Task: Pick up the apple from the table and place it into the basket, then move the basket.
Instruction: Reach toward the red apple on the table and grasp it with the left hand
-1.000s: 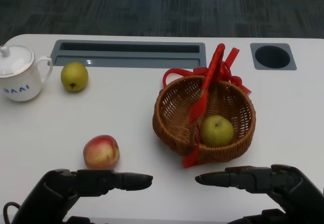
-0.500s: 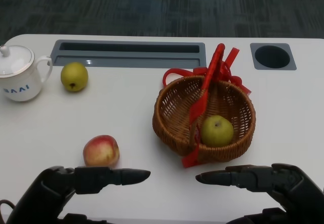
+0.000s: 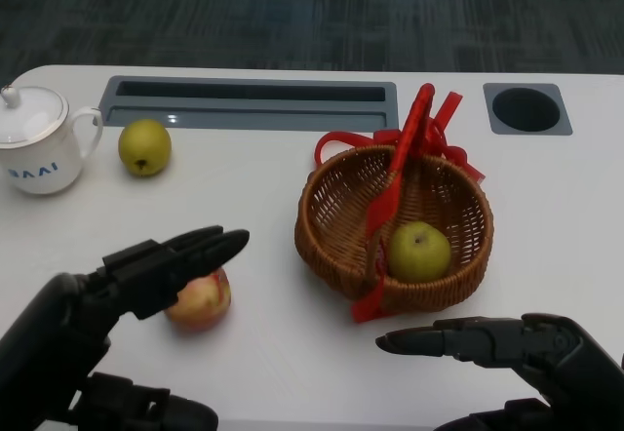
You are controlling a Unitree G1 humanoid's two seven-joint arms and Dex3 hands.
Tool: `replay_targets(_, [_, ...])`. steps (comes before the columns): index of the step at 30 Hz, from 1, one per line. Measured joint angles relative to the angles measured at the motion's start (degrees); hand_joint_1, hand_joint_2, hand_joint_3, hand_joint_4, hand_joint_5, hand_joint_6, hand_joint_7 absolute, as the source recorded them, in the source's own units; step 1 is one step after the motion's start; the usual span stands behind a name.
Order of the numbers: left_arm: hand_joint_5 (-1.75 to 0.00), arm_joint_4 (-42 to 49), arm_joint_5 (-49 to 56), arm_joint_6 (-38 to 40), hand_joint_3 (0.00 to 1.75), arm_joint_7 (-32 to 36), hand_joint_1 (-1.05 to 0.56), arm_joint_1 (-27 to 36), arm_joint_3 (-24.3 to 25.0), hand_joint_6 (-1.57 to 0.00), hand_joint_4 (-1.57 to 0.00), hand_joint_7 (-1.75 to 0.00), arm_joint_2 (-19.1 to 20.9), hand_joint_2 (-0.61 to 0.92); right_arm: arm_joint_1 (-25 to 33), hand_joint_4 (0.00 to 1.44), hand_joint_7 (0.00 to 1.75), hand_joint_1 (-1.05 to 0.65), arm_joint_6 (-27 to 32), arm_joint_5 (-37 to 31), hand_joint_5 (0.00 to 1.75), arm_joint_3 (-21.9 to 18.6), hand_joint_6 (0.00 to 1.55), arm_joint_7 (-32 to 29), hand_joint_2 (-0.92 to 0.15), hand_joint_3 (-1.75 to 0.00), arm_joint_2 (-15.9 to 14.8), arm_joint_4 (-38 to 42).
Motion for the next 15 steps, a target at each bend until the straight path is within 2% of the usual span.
replay_targets(4, [0.00, 3.15, 5.07, 0.69, 0.00, 3.53, -0.90, -2.94, 0.94, -0.26, -0.30, 0.00, 0.59, 0.69, 0.00, 0.79, 0.00, -0.34, 0.00, 0.02, 0.00, 0.01, 0.73, 0.00, -0.77, 0.00, 0.00, 0.00])
replay_targets(10, [-0.02, 11.11, 10.11, 2.62, 0.00, 7.60, -0.77, -7.48, 0.31, -0.30, -0.34, -0.02, 2.21, 0.64, 0.08, 0.79, 0.00, -0.33, 0.17, 0.20, 0.00, 0.02, 0.73, 0.03, -0.77, 0.00, -0.02, -0.03])
replay_targets(15, [-0.03, 19.00, 12.86, 2.41, 0.00, 10.94, -0.68, -11.91, -2.16, -0.36, -0.39, -0.02, 2.68, 0.62, 0.13, 0.79, 0.00, -0.33, 0.15, 0.32, 0.00, 0.10, 0.73, 0.10, -0.77, 0.00, -0.01, -0.08])
